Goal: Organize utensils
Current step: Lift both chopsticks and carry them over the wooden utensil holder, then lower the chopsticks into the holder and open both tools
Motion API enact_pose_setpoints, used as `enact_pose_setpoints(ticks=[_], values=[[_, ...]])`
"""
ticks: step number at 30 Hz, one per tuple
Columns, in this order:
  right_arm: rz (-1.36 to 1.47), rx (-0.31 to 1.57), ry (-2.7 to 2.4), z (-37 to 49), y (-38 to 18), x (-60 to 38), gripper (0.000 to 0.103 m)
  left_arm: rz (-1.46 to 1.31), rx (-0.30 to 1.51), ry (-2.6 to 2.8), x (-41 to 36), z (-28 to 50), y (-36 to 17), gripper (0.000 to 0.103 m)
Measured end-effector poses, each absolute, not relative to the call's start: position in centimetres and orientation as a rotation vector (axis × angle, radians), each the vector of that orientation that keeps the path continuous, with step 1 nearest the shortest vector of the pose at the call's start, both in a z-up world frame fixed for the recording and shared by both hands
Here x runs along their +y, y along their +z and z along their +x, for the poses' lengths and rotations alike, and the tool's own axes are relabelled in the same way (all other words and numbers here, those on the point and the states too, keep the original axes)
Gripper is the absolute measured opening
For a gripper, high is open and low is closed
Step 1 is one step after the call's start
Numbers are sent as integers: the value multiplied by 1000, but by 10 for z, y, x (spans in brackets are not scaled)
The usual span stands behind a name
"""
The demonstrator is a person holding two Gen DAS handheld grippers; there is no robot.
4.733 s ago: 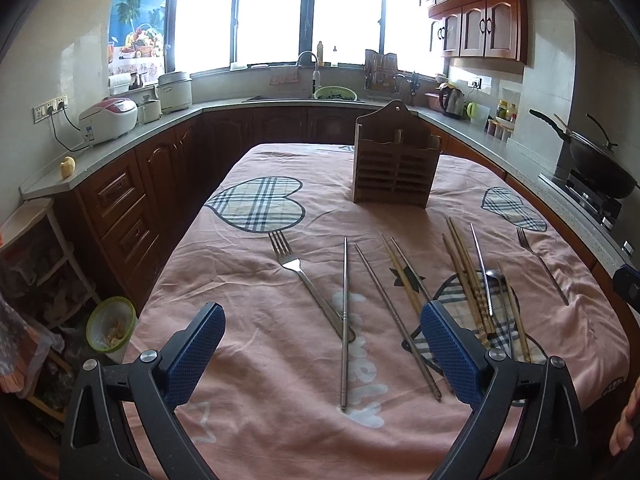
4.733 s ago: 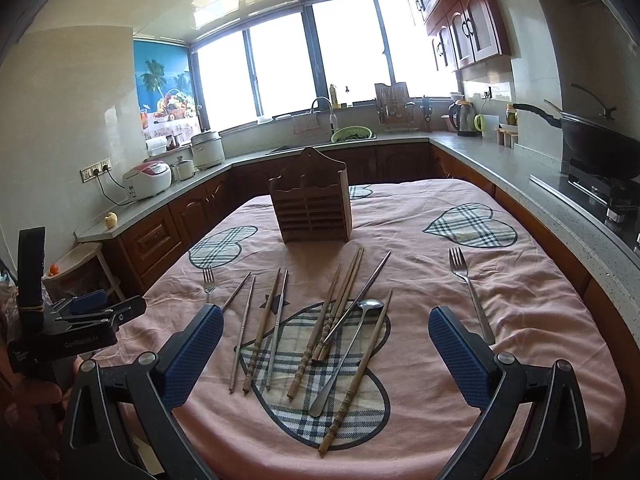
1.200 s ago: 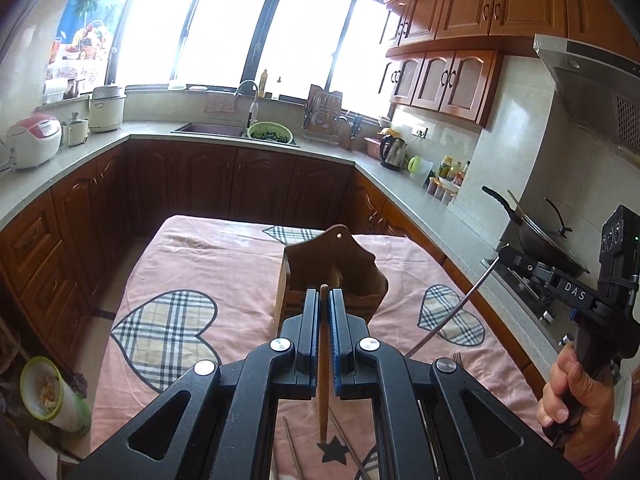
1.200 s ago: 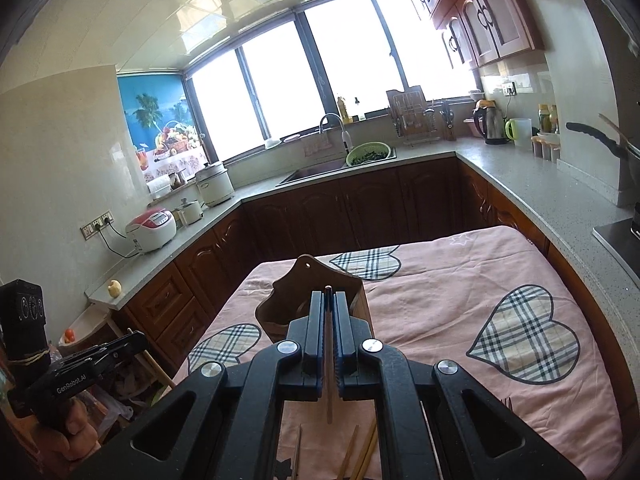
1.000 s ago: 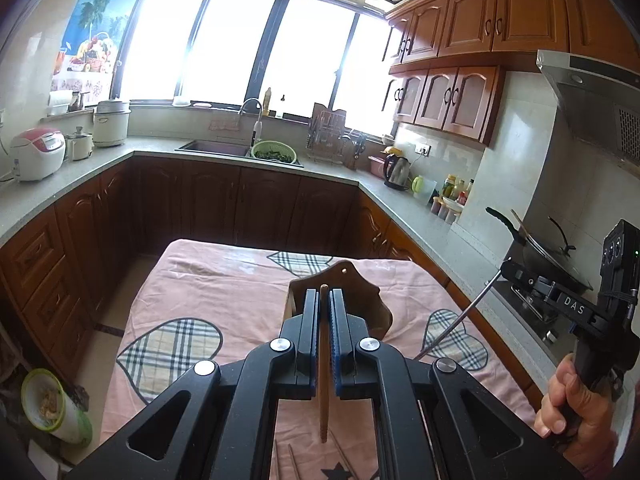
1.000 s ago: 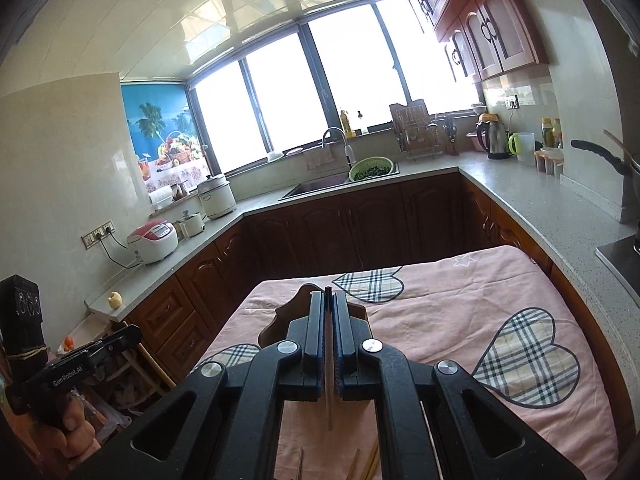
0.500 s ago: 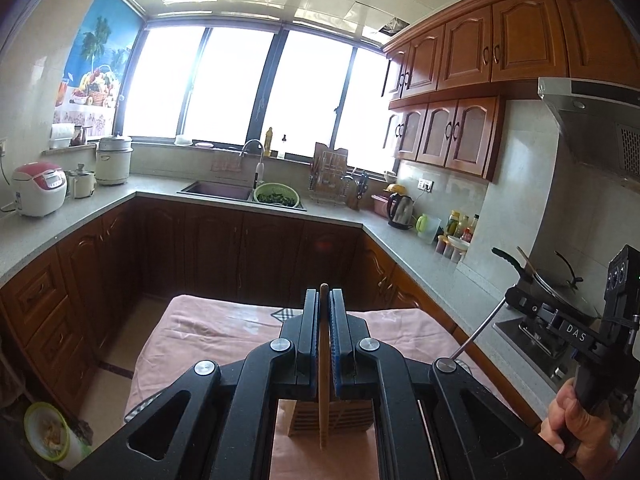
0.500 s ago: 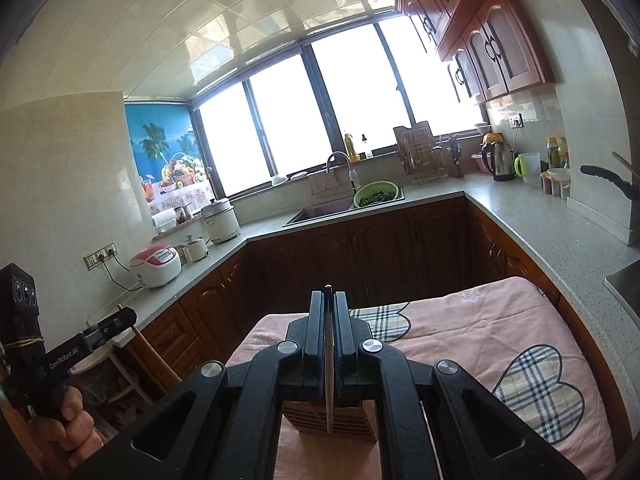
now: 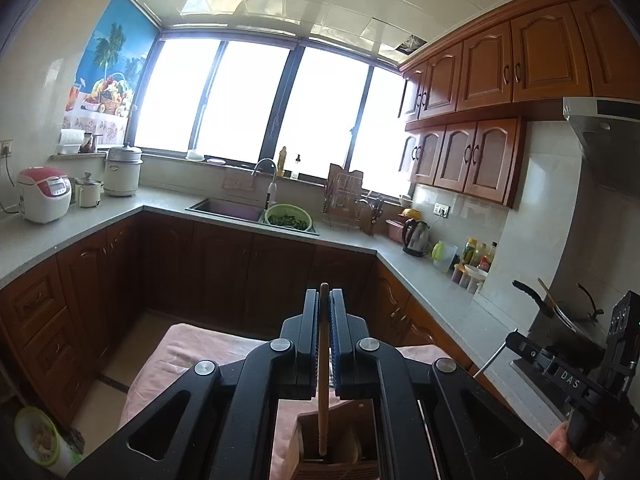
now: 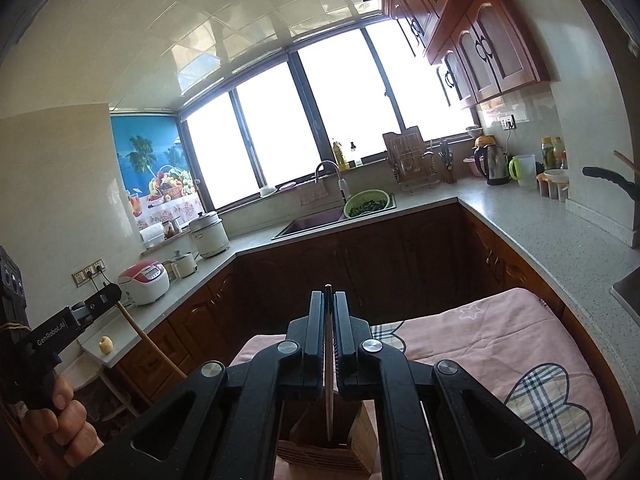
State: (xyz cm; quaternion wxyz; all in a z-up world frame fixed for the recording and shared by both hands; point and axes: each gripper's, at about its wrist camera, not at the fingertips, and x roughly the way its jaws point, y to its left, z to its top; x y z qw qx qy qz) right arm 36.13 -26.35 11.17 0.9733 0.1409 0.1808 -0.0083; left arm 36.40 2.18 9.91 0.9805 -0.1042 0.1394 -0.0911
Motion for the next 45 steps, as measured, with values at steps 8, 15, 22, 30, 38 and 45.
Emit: enact_pose_setpoints(ticks=[8,15,22,30,38,45], values=[[366,450,-27,398,52,-277,4,-295,385,-134,17,425,36,3],[420,492,-38,413,15,-281,4,-367,431,-108,20,461,3,3],[414,493,-44,414,12,-279,4,-348,449,-108,20,475,7,4],[417,509,-48,415,12,-282,4,-351,464,-123,27,467,11,4],[438,526,-25,415,11,-284,13,-349,469,-117,32,462,18,44],[480,493,-24,395,17,-287,71,-364,477,-117,40,438,19,63]])
